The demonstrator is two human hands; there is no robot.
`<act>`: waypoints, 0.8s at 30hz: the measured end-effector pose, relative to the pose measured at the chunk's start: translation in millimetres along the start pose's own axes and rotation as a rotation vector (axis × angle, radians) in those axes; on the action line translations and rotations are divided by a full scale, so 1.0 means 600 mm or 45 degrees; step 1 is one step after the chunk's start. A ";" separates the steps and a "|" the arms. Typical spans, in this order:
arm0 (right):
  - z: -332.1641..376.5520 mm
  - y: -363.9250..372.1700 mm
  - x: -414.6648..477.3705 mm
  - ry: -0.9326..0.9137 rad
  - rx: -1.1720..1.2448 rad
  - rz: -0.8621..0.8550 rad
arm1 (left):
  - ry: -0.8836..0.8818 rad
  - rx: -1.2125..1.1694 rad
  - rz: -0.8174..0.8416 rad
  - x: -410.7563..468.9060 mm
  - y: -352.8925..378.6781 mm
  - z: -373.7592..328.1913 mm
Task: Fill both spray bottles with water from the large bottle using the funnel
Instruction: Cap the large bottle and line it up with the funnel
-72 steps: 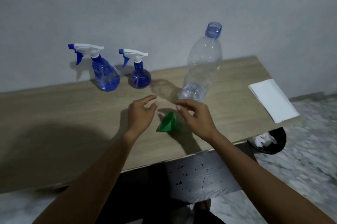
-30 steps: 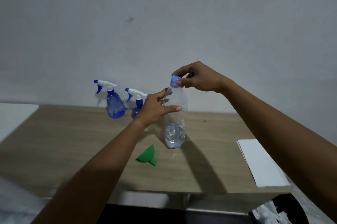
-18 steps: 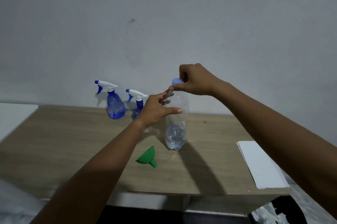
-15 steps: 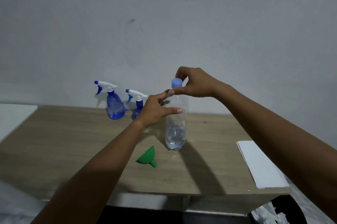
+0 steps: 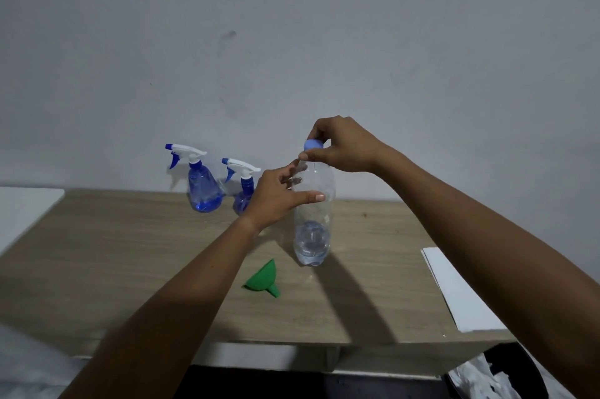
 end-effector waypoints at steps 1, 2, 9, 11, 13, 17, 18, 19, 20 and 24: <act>-0.001 0.000 0.000 0.019 -0.019 -0.046 | 0.000 0.002 -0.005 -0.001 0.001 0.000; -0.002 0.001 -0.001 0.035 -0.043 -0.106 | -0.002 0.001 -0.013 -0.002 0.002 -0.001; 0.000 0.014 -0.011 0.167 -0.070 -0.465 | 0.021 0.006 -0.067 -0.013 0.005 -0.008; -0.001 0.020 -0.018 0.141 -0.028 -0.488 | 0.016 0.003 -0.070 -0.015 0.002 -0.004; -0.014 0.023 -0.028 0.095 0.135 -0.455 | 0.009 -0.012 -0.068 -0.019 -0.004 0.001; -0.031 0.030 -0.046 0.018 0.688 -0.088 | 0.002 -0.023 -0.018 -0.023 -0.009 0.006; -0.030 0.029 -0.049 -0.004 0.705 -0.032 | 0.001 -0.024 -0.004 -0.022 -0.007 0.005; -0.031 0.028 -0.049 -0.020 0.700 -0.019 | -0.002 -0.027 0.003 -0.022 -0.005 0.004; -0.031 0.027 -0.049 -0.027 0.685 -0.045 | -0.003 -0.030 0.002 -0.022 -0.004 0.003; -0.039 0.028 -0.047 0.026 0.608 -0.242 | -0.004 -0.012 -0.034 -0.020 -0.006 -0.002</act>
Point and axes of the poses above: each hand's wrist, its own x-axis towards the middle knuckle, its own y-axis out of the palm, z = x × y, the point moved 7 cm from there along x, towards the middle knuckle, and after that the axes turned 10 degrees about x, right-handed, at the moved point
